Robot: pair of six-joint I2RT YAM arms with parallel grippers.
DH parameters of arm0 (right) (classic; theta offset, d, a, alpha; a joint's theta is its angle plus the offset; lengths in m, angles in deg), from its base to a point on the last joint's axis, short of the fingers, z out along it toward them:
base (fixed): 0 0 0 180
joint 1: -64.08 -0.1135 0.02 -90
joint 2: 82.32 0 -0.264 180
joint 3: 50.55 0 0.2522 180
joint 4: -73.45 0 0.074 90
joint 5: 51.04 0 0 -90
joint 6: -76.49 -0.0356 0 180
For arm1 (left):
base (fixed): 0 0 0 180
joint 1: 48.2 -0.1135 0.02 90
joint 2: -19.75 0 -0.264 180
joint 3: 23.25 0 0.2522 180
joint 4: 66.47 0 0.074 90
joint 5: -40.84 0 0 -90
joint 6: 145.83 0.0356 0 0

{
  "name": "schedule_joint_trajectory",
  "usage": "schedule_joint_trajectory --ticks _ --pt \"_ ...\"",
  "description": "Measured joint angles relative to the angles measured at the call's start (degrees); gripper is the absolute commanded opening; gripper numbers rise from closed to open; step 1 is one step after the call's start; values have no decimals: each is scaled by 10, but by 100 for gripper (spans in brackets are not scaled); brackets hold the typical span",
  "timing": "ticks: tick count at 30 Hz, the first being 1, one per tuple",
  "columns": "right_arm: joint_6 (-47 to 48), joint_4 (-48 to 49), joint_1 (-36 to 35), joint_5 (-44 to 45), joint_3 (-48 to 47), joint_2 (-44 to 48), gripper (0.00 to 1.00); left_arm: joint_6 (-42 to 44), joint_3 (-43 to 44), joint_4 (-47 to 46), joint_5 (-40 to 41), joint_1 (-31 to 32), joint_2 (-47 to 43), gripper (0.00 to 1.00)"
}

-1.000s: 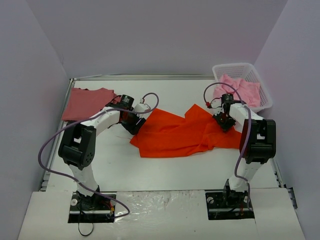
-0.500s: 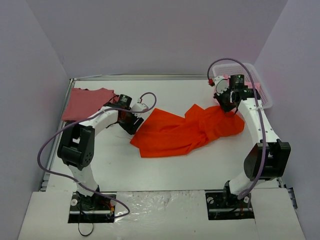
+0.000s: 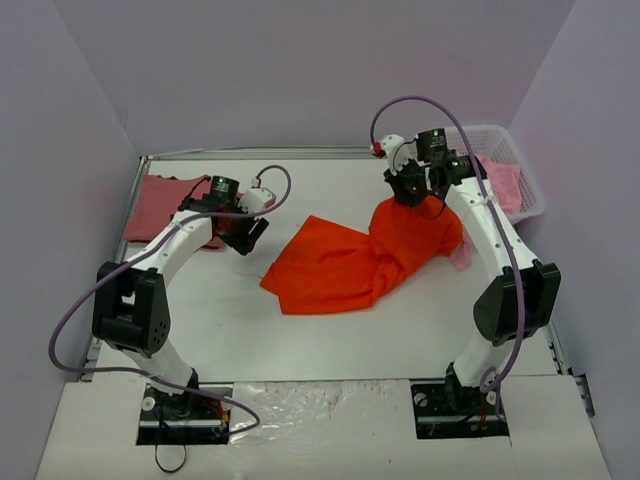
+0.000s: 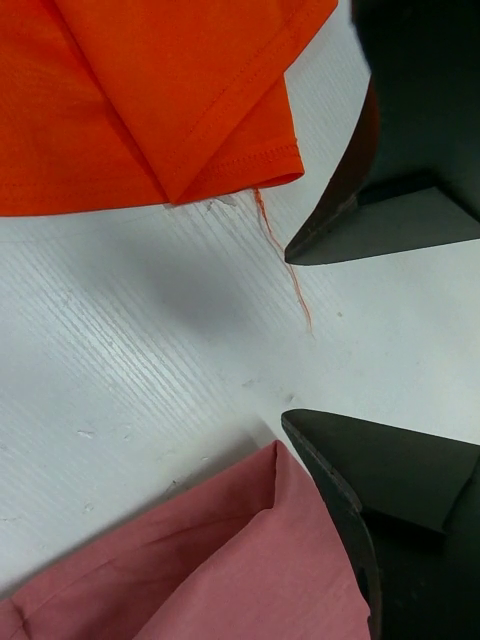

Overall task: Fold and stack the t-shirts
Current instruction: Flatten out the tshirt

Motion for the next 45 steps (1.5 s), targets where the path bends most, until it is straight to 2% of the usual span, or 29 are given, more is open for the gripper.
schedule_joint_trajectory --ticks 11,15,19,23,28,38,43,45 --pt "-4 -11 1 23 -10 23 0 7 -6 8 -21 2 -1 62" --pt "-7 -8 19 39 36 86 0 33 -10 36 -57 18 15 63" --pt "-10 -8 41 42 97 132 0 52 -10 56 -90 61 46 63" --pt "-15 -3 63 42 149 140 0 60 -10 63 -122 91 75 63" --pt "-18 5 88 38 199 140 0 63 -10 73 -143 92 103 63" --pt "-23 39 97 35 231 137 0 75 -9 103 -180 91 111 43" --pt "-26 53 99 30 252 135 0 80 -8 126 -196 91 111 42" --pt "-28 57 100 29 257 133 0 80 -7 130 -197 91 105 46"
